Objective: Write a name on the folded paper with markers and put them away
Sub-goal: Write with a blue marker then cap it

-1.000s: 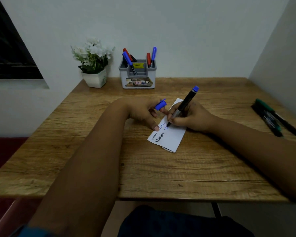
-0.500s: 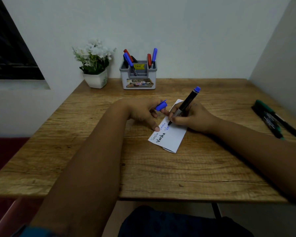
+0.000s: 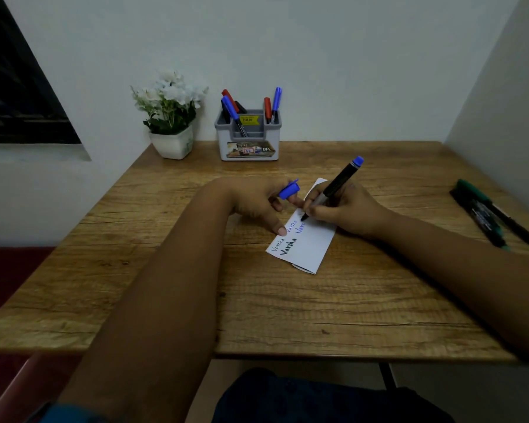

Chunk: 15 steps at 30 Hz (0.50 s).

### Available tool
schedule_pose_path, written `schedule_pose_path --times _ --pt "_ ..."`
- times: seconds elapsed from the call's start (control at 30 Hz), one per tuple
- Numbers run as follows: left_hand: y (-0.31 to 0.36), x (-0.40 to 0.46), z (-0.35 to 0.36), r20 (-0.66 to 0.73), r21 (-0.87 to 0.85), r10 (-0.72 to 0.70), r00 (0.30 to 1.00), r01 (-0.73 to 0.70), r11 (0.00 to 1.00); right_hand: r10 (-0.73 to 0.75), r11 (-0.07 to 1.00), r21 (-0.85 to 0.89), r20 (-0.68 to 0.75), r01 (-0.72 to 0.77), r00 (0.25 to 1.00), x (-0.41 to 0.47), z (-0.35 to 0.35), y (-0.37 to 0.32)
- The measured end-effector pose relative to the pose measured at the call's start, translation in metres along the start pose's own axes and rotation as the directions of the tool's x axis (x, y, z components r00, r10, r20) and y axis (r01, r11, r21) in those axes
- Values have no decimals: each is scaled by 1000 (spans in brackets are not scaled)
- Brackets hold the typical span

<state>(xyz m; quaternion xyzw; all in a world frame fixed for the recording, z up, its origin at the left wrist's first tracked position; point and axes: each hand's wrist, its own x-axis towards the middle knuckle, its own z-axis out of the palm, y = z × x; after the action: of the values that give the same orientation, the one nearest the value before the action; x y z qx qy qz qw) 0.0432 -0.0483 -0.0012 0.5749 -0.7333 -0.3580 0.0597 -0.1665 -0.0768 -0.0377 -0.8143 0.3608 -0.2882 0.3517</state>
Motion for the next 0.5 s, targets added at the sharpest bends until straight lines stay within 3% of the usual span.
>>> schedule_pose_path --times 0.33,0.5 --pt "2 0 -1 1 8 -13 1000 13 1000 1 998 -62 5 -1 1000 2 0 2" --pt "2 0 -1 -2 7 -12 1000 12 1000 28 1000 5 -66 -28 997 2 0 3"
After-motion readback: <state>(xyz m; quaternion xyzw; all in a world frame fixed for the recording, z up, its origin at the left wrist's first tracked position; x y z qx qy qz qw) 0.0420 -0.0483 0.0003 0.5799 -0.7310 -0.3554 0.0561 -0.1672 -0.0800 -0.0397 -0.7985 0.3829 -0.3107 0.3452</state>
